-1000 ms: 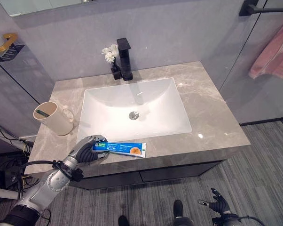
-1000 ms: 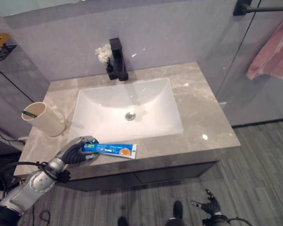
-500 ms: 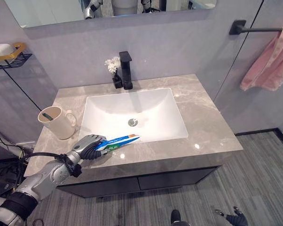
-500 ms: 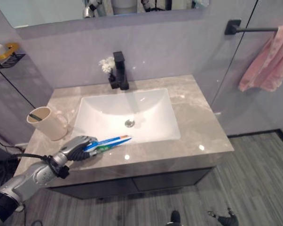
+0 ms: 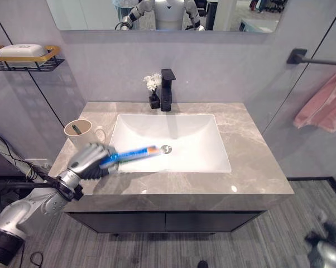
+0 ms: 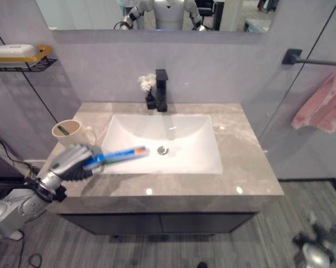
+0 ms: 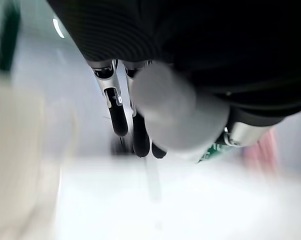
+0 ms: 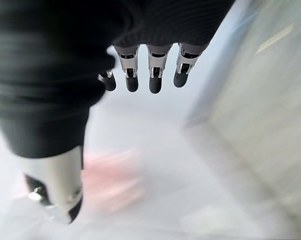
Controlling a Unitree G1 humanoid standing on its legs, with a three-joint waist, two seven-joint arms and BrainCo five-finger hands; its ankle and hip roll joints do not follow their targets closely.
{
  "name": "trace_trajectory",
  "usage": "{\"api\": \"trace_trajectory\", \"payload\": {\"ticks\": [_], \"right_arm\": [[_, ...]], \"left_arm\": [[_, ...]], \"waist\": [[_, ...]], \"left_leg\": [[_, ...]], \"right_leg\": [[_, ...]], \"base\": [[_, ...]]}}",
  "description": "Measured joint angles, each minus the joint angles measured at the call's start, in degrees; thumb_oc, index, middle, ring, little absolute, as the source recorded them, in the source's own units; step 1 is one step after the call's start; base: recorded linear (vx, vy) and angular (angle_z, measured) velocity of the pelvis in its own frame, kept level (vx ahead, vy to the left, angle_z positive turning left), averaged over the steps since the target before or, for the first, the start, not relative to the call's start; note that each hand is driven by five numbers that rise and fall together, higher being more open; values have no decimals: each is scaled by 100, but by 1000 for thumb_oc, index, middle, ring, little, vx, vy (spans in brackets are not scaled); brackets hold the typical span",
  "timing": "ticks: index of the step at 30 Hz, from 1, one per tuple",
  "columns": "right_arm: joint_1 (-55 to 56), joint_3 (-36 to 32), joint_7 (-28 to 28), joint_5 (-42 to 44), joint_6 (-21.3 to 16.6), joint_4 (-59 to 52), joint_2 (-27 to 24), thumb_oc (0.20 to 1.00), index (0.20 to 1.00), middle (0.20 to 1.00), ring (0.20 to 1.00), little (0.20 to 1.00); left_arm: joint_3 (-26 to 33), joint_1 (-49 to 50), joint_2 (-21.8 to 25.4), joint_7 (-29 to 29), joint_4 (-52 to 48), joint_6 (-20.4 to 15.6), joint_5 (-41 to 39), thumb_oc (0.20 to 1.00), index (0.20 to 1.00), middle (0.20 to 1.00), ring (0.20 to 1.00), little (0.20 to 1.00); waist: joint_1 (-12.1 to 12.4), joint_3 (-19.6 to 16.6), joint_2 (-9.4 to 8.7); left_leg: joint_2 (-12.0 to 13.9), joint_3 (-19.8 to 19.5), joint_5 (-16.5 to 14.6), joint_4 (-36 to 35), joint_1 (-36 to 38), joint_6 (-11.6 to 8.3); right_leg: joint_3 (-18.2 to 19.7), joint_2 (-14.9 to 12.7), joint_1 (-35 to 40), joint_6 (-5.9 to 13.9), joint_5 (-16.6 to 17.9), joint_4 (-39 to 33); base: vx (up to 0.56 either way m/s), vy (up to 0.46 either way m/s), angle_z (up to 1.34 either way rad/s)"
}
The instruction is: Put brush and paste in cup on sink, flatten towel.
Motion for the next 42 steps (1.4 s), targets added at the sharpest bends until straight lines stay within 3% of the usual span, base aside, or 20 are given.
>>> {"api": "trace_trajectory", "payload": {"ticks": [3, 6, 7, 8, 13, 15, 18, 22, 25, 34, 35, 36, 37, 38, 40, 41, 42], "right_arm": [[-284, 357, 59, -239, -63, -990, -3, 1000, 1000, 1000, 1000, 1000], [-955, 1176, 377, -399, -20, -1375, -29, 1000, 1000, 1000, 1000, 1000], [-955, 1176, 377, -399, -20, -1375, -29, 1000, 1000, 1000, 1000, 1000], [-1419, 1827, 761, -348, -13, -1508, -67, 1000, 1000, 1000, 1000, 1000], [-2423, 3412, 1945, 954, 43, -1632, -8, 1000, 1000, 1000, 1000, 1000], [-2855, 3997, 2323, 1552, 143, -1650, 298, 1000, 1000, 1000, 1000, 1000], [-3195, 4256, 2538, 2174, 158, -1661, 799, 1000, 1000, 1000, 1000, 1000], [-3544, 4540, 2685, 2585, 166, -1690, 1046, 1000, 1000, 1000, 1000, 1000], [-3820, 4588, 2890, 3108, 146, -1706, 1434, 1000, 1000, 1000, 1000, 1000], [-3835, 4673, 3050, 3998, 131, -1918, 1683, 1000, 1000, 1000, 1000, 1000], [-3835, 4696, 3050, 4060, 129, -1929, 1689, 853, 853, 853, 853, 853], [-3835, 4717, 3049, 4116, 129, -1932, 1722, 598, 598, 598, 598, 598], [-3835, 4719, 3049, 4135, 129, -1937, 1750, 485, 485, 485, 485, 485], [-3836, 4719, 3049, 4147, 128, -1945, 1763, 485, 485, 485, 485, 485], [-3837, 4720, 3048, 4174, 127, -1946, 1804, 354, 354, 354, 354, 354], [-3836, 4721, 3048, 4177, 123, -1947, 1814, 209, 209, 209, 209, 209], [-3836, 4737, 3051, 4183, 123, -1948, 1828, 200, 200, 200, 200, 200]], "left_arm": [[200, -378, -566, 459, -606, 93, -217, 200, 200, 200, 200, 200], [25, -1224, -563, 480, -734, 220, -219, 200, 200, 200, 200, 200], [25, -1224, -563, 480, -734, 220, -219, 200, 200, 200, 200, 200], [-128, -1809, -546, 499, -722, 216, -242, 200, 200, 200, 200, 200], [-783, -2430, -533, 459, -700, 189, -445, 200, 200, 200, 200, 200], [-1135, -2498, -544, 302, -608, 199, -462, 200, 200, 200, 200, 200], [-1372, -2456, -556, 37, -610, 194, -620, 200, 200, 200, 200, 200], [-1393, -2276, -601, -106, -625, 192, -947, 200, 200, 200, 200, 200], [-1471, -1634, -815, -323, -616, 197, -1158, 200, 200, 200, 200, 200], [-1508, -1072, -989, -660, -615, 206, -1344, 200, 200, 200, 200, 200], [-1505, -1054, -988, -660, -615, 207, -1345, 200, 200, 200, 200, 200], [-1505, -1011, -987, -664, -615, 209, -1345, 200, 200, 200, 200, 200], [-1505, -989, -987, -670, -615, 212, -1345, 200, 200, 200, 200, 200], [-1505, -987, -987, -692, -614, 227, -1345, 200, 200, 200, 200, 200], [-1505, -940, -987, -699, -610, 262, -1348, 200, 200, 200, 200, 200], [-1506, -922, -987, -703, -610, 265, -1349, 200, 200, 200, 200, 200], [-1505, -917, -987, -703, -607, 278, -1351, 200, 200, 200, 200, 200]], "waist": [[0, -83, -158], [-21, -79, -217], [-21, -79, -217], [-19, -77, -215], [35, -41, -149], [68, -20, -118], [170, 13, -76], [282, 19, -71], [332, 57, -79], [579, 101, -211], [608, 103, -227], [637, 96, -241], [635, 91, -248], [640, 89, -256], [718, 91, -265], [744, 91, -266], [763, 92, -266]], "left_leg": [[19, 10, 6, 25, 22, -11], [20, 50, -1, 25, 99, -13], [20, 50, -1, 25, 99, -13], [23, 76, -5, 24, 120, -12], [59, 162, -15, 25, 206, -12], [75, 168, -14, 25, 220, -13], [88, 159, -13, 26, 220, -13], [85, 152, -14, 26, 241, -12], [108, 99, -24, 25, 305, -25], [119, -197, -3, 25, 170, -47], [117, -208, 1, 26, 164, -52], [114, -237, 2, 26, 145, -53], [108, -270, 5, 27, 118, -56], [102, -304, 14, 27, 86, -58], [92, -305, 20, 28, 86, -57], [90, -307, 20, 28, 84, -57], [90, -313, 20, 28, 81, -57]], "right_leg": [[3, 64, 16, -16, 11, 46], [49, 69, 67, -18, 13, 46], [49, 69, 67, -18, 13, 46], [83, 75, 70, -17, 12, 35], [149, 90, 97, -29, 22, 45], [155, 110, 105, -35, 24, 45], [145, 114, 110, -38, 24, 46], [124, 109, 139, -39, 23, 47], [88, 121, 240, -38, -13, 45], [-211, 94, 312, -61, -68, 40], [-220, 100, 311, -59, -72, 45], [-248, 100, 313, -58, -83, 46], [-286, 100, 312, -60, -89, 46], [-331, 97, 310, -61, -92, 47], [-340, 97, 311, -59, -98, 47], [-344, 97, 312, -56, -105, 47], [-351, 96, 312, -53, -110, 47]], "base": [[-3, -2, -2], [6, -7, -7], [6, -7, -6], [-15, 0, -8], [12, 6, -8], [32, -1, -3], [0, 0, 0], [6, 0, 1], [7, 0, 7], [-16, 10, 15], [-12, 23, 18], [-9, 22, 12], [-9, 25, 18], [-10, 27, 14], [-7, 14, 5], [0, 0, 0], [0, 0, 0]]}}
